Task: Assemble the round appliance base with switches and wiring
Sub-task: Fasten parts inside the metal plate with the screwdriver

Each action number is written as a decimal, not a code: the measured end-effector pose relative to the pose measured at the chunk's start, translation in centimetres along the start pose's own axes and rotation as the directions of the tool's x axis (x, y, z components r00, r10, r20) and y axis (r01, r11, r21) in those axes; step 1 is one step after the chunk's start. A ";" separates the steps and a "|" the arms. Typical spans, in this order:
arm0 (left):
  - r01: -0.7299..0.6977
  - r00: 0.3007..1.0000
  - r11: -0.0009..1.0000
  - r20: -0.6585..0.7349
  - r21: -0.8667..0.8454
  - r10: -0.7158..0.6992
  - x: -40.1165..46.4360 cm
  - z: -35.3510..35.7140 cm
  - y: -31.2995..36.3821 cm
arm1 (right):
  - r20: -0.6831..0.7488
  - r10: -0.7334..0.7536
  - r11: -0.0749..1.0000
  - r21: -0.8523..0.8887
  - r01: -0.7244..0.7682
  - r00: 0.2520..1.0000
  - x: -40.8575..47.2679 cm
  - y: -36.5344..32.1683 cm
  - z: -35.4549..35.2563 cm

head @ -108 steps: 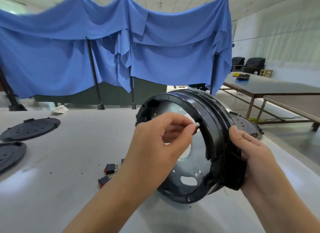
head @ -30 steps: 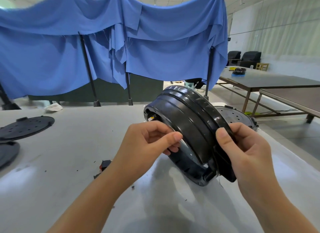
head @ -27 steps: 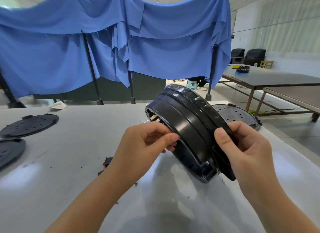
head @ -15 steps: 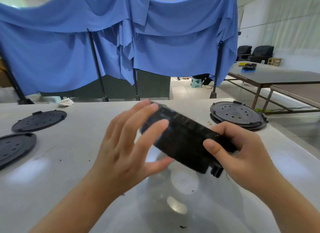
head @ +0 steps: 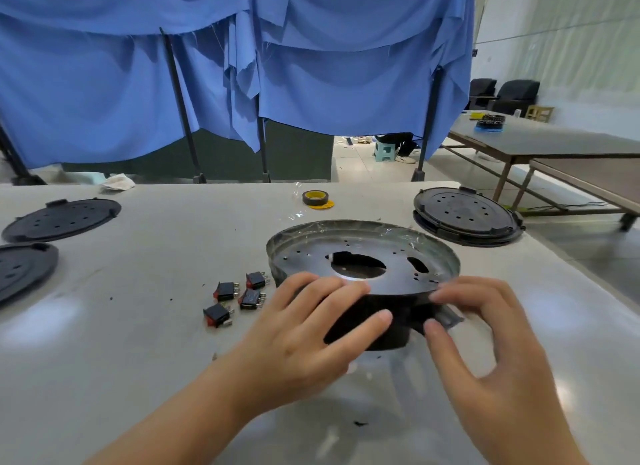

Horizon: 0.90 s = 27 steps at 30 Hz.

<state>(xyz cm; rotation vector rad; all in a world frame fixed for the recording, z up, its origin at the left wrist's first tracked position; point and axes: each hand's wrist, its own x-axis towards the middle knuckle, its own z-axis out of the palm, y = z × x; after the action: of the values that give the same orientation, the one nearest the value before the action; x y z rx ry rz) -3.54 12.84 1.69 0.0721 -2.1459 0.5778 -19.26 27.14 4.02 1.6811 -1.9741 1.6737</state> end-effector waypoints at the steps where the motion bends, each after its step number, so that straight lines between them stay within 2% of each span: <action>1: 0.001 1.000 1.000 -0.003 0.000 -0.001 0.0 0.1 0.1 | -0.031 0.124 0.988 0.094 -0.121 0.992 -1.4 -0.2 0.2; 2: 0.002 1.000 1.000 -0.005 0.000 -0.002 0.0 0.2 0.2 | 0.016 0.293 0.928 0.234 -0.289 0.956 -2.6 -0.3 0.6; 3: 0.003 1.000 1.000 -0.005 0.001 -0.003 0.1 0.2 0.3 | 0.143 0.468 0.786 0.385 -0.485 0.872 -3.3 -0.4 1.0; 4: 0.002 1.000 1.000 -0.002 0.002 -0.002 0.2 0.3 0.4 | 0.316 0.611 0.548 0.493 -0.676 0.726 -3.8 -0.3 1.5; 5: 0.001 1.000 1.000 0.002 0.005 -0.001 0.3 0.3 0.5 | 0.482 0.671 0.283 0.536 -0.796 0.563 -3.9 -0.3 2.0; 6: 0.000 1.000 1.000 0.007 0.008 0.000 0.3 0.3 0.6 | 0.594 0.674 0.065 0.544 -0.836 0.439 -3.7 -0.3 2.2; 7: -0.002 1.000 1.000 0.013 0.011 0.002 0.3 0.3 0.8 | 0.669 0.652 -0.082 0.530 -0.844 0.357 -3.0 -0.3 2.2; 8: -0.004 1.000 1.000 0.019 0.012 0.004 0.3 0.3 1.0 | 0.723 0.619 -0.166 0.501 -0.849 0.305 -2.2 -0.4 2.3; 11: -0.017 0.999 1.000 0.035 0.009 0.017 0.2 0.1 1.6 | 0.797 0.541 -0.259 0.462 -0.848 0.269 -0.9 -1.0 2.5; 18: -0.029 0.998 0.999 0.060 0.014 0.028 -0.1 0.1 2.0 | 0.870 0.443 -0.275 0.361 -0.891 0.216 -0.3 -0.3 1.8; 27: -0.114 0.985 0.992 0.135 0.057 0.105 0.4 -0.4 2.5 | 0.895 0.414 -0.328 0.318 -0.890 0.167 0.5 -0.3 1.2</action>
<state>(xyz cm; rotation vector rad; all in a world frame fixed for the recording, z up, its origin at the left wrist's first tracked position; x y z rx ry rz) -4.13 15.26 1.25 0.0285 -2.2692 0.7245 -18.61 26.05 4.02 0.2767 -2.8184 3.9228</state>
